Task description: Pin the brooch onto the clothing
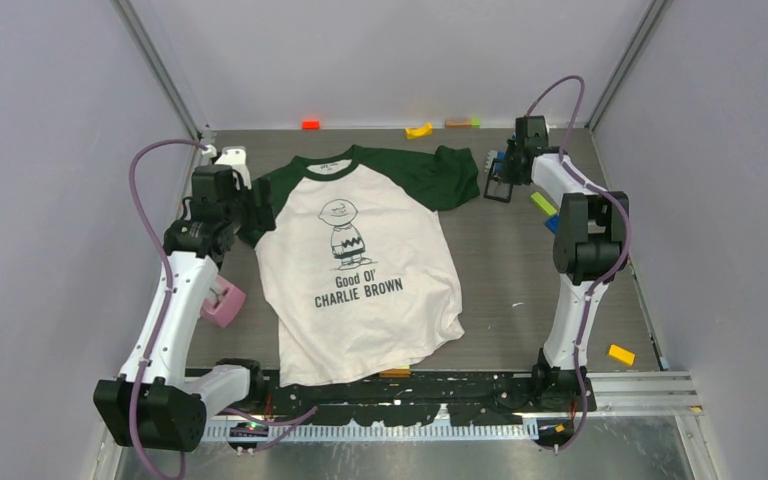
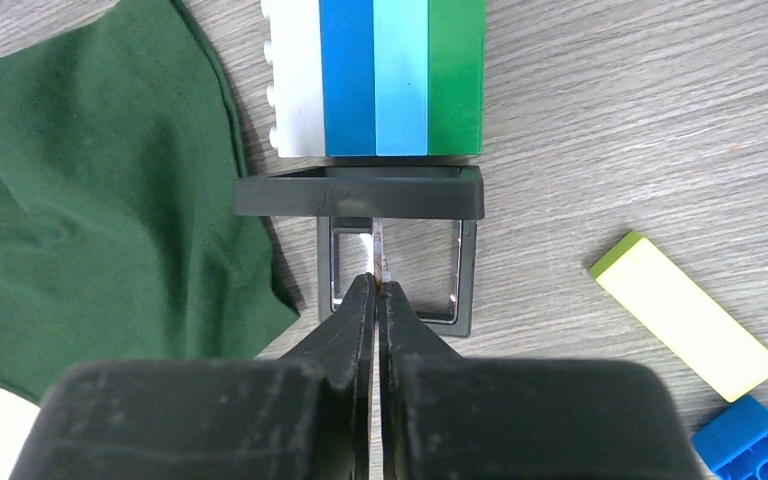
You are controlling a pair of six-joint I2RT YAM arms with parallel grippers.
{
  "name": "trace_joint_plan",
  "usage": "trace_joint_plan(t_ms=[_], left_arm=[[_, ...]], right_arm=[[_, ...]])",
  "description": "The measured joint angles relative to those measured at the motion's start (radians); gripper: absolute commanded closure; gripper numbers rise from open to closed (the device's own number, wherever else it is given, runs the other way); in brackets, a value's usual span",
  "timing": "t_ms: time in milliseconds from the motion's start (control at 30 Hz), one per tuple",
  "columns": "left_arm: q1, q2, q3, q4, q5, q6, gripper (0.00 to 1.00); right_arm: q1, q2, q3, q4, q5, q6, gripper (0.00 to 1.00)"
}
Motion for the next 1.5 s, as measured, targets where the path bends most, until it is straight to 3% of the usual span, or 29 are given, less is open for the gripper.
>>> trace_joint_plan(t_ms=[200,400,600,833,967,1200,1367,1500], left_arm=[[0.0,-0.029,-0.023,0.03,0.04,0.0,0.18],[-0.029,-0.067,-0.051,0.098,0.185,-0.015,0.2],[-0.264,-0.1,-0.095,0.22,0.247,-0.027,0.2],[-0.629,-0.148,-0.275,0.487,0.118,-0.016,0.17],[-0.753,-0.101,-0.317,0.638,0.017,0.049,0.16],[-0.845,0.038,-0.324,0.843,-0.151,0.182,0.17],[-0.851,0.108,-0.324,0.916,-0.251,0.248,0.34],[-0.851,0.137,-0.324,0.95,-0.295,0.293,0.43]], right_arm=[[0.005,-0.043,-0.018,-0.013,-0.017,0.01,0.99],[0.027,-0.168,-0.033,-0.09,-0.043,0.082,0.99],[0.164,-0.366,-0.048,-0.165,-0.099,0.236,0.99],[0.384,-0.484,-0.082,-0.208,-0.172,0.438,0.99],[0.47,-0.49,-0.091,-0.222,-0.198,0.528,0.99],[0.555,-0.502,-0.092,-0.229,-0.234,0.624,0.99],[0.566,-0.515,-0.091,-0.234,-0.242,0.648,0.99],[0.571,-0.517,-0.09,-0.238,-0.246,0.65,0.99]])
